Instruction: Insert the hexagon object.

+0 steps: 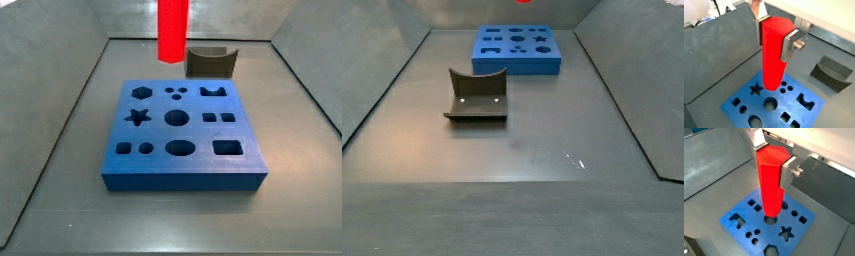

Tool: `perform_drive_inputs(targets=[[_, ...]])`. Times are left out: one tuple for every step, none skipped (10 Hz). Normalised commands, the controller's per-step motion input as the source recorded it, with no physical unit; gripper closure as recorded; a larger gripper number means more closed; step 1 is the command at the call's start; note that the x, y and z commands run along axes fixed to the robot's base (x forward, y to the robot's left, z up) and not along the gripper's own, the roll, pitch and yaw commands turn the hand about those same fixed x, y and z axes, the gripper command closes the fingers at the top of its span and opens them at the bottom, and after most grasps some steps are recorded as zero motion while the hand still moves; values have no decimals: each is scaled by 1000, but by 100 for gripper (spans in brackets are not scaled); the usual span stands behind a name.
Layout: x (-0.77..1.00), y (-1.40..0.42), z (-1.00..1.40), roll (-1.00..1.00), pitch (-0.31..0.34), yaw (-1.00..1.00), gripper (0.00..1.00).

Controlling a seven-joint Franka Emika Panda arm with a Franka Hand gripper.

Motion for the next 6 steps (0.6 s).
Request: perform_drive_inputs(targets=[[0,189,-486,277,0,-103,100],[-560,257,-709,234,-106,-111,100],[-857,283,-971,57,-120,0,100],[-909,177,-1000,0,-89,0,100],[-846,277,-889,39,-117,0,100],[-537,323,-606,90,-86,0,100]])
